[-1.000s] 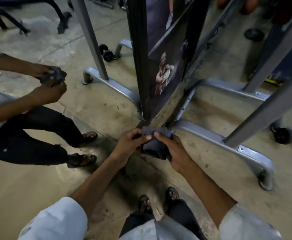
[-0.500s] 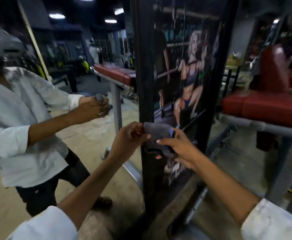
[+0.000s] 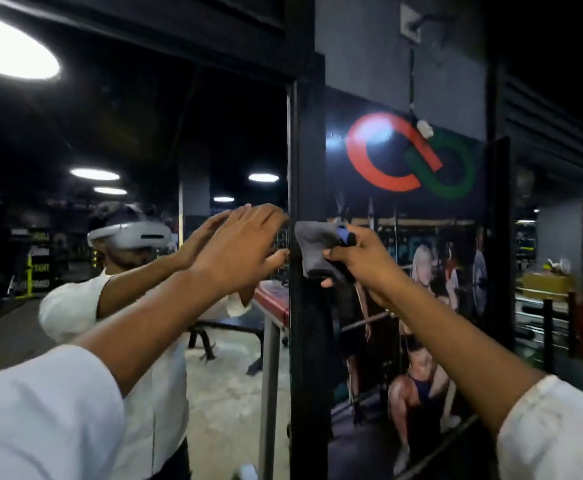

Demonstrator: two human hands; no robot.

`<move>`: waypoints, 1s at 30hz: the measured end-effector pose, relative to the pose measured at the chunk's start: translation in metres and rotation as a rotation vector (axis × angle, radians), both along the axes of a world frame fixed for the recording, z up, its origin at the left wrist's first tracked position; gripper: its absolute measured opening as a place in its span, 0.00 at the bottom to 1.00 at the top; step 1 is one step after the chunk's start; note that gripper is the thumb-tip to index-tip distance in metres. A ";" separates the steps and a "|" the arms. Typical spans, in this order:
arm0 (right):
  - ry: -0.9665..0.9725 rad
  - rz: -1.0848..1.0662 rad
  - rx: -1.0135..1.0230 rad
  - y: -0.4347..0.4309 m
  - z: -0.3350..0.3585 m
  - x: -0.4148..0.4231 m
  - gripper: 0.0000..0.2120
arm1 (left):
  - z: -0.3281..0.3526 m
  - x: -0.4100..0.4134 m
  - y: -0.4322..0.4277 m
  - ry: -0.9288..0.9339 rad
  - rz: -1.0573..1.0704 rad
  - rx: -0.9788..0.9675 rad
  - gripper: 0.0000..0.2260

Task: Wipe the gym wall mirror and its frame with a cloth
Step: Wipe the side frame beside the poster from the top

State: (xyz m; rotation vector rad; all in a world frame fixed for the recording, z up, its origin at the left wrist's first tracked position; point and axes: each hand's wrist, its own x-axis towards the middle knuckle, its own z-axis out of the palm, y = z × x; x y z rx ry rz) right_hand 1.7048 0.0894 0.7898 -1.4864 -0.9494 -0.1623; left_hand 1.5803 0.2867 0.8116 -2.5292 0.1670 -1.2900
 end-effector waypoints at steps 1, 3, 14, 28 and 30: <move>-0.053 -0.025 -0.003 0.003 0.016 0.005 0.16 | 0.019 0.001 0.005 -0.018 0.036 0.074 0.28; -0.201 -0.099 -0.005 0.011 0.049 0.013 0.17 | 0.055 0.008 0.014 -0.041 0.114 0.210 0.30; -0.761 -0.379 -0.015 0.011 0.184 0.069 0.19 | 0.153 0.064 0.030 -0.088 0.344 0.326 0.36; -1.043 -0.651 0.155 0.061 0.303 0.125 0.24 | 0.161 0.113 0.064 -0.304 0.419 0.374 0.38; -1.042 -0.631 0.191 0.076 0.312 0.130 0.24 | 0.162 0.114 0.066 -0.327 0.400 0.377 0.38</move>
